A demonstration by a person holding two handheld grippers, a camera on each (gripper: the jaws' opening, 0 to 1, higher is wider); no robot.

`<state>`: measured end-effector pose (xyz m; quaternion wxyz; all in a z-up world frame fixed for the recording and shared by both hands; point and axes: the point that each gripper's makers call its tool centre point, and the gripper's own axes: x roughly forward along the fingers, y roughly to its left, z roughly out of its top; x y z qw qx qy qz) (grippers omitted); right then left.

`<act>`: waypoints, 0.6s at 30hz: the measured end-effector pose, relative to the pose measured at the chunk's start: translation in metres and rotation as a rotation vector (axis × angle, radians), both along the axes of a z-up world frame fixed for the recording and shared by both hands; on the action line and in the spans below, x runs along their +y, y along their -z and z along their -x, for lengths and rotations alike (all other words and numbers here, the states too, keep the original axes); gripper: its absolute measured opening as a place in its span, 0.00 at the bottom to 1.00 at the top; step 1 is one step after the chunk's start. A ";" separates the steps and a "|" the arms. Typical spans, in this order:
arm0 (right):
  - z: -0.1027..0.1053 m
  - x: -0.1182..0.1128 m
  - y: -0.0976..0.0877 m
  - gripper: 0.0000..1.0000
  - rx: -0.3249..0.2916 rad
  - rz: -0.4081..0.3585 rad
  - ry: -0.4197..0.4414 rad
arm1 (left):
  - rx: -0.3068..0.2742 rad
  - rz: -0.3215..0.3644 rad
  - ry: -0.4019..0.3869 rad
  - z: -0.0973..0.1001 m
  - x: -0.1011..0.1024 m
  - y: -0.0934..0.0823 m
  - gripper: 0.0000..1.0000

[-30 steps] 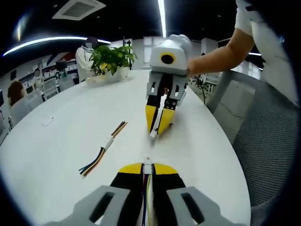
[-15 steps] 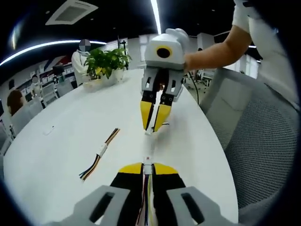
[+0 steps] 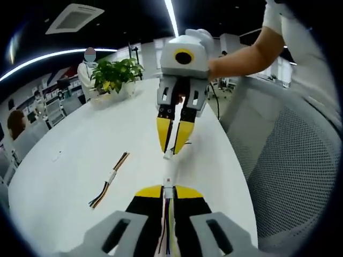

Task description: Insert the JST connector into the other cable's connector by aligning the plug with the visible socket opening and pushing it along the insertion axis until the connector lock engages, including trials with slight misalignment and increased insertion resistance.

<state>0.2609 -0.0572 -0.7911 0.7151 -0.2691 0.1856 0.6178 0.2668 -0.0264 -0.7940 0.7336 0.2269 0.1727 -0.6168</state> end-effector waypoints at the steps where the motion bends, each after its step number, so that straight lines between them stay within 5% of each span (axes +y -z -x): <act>1: 0.002 0.000 -0.001 0.04 -0.001 0.000 -0.001 | -0.003 0.000 -0.001 0.001 0.000 -0.001 0.00; 18: 0.031 0.005 -0.005 0.04 -0.016 0.001 -0.033 | -0.015 -0.003 0.024 0.025 -0.012 -0.005 0.00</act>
